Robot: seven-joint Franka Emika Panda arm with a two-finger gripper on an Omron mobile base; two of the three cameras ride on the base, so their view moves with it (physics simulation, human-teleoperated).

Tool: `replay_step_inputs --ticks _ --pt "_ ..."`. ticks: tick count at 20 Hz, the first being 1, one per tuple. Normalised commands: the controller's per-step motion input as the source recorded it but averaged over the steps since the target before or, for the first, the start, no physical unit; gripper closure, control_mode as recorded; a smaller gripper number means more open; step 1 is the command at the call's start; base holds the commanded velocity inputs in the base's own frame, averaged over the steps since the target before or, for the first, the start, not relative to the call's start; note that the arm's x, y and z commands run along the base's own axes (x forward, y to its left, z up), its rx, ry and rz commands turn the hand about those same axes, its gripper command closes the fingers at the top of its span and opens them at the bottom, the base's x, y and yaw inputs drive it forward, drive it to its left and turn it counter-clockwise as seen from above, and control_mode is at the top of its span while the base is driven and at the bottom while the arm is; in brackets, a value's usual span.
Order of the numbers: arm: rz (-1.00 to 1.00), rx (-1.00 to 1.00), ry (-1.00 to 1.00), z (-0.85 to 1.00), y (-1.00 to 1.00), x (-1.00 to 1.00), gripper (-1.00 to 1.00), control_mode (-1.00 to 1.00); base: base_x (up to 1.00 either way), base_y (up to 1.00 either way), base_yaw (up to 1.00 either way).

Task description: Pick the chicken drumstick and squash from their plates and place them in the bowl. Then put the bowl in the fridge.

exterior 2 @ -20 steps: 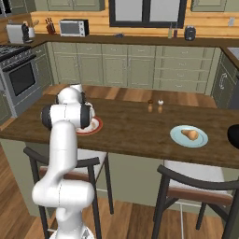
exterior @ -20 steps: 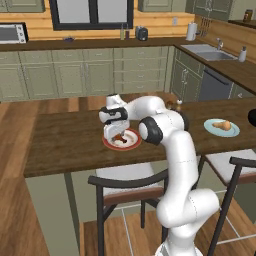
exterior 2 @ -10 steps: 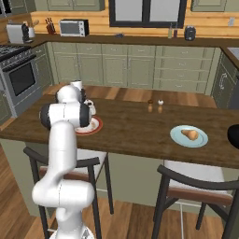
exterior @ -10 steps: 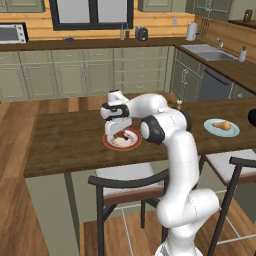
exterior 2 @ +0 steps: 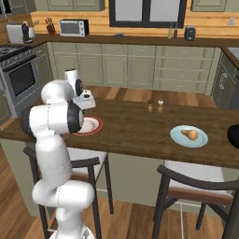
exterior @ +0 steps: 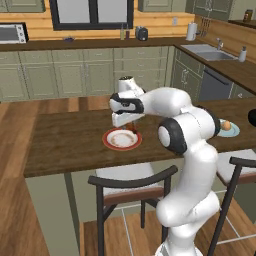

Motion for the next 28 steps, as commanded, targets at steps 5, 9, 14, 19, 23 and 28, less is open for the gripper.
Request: replay_step_inputs --ticks 5,9,14,19,23,28 --pt "-0.17 0.01 -0.38 0.69 -0.25 -1.00 1.00 -1.00 0.00 0.00 0.00" --pt "-0.23 0.00 -0.28 0.84 -0.05 -1.00 1.00 -1.00 0.00 0.00 0.00" --pt "-0.25 0.04 -0.05 0.46 -0.22 -1.00 1.00 -1.00 0.00 0.00 0.00" --pt "-0.11 0.13 0.12 0.19 -0.32 -0.93 1.00 -1.00 0.00 0.00 0.00" --pt "-0.03 0.13 0.20 0.08 -0.27 -0.86 1.00 -1.00 0.00 0.00 0.00" --pt "-0.04 0.09 0.21 0.01 -0.30 -0.73 1.00 -1.00 0.00 0.00 0.00"
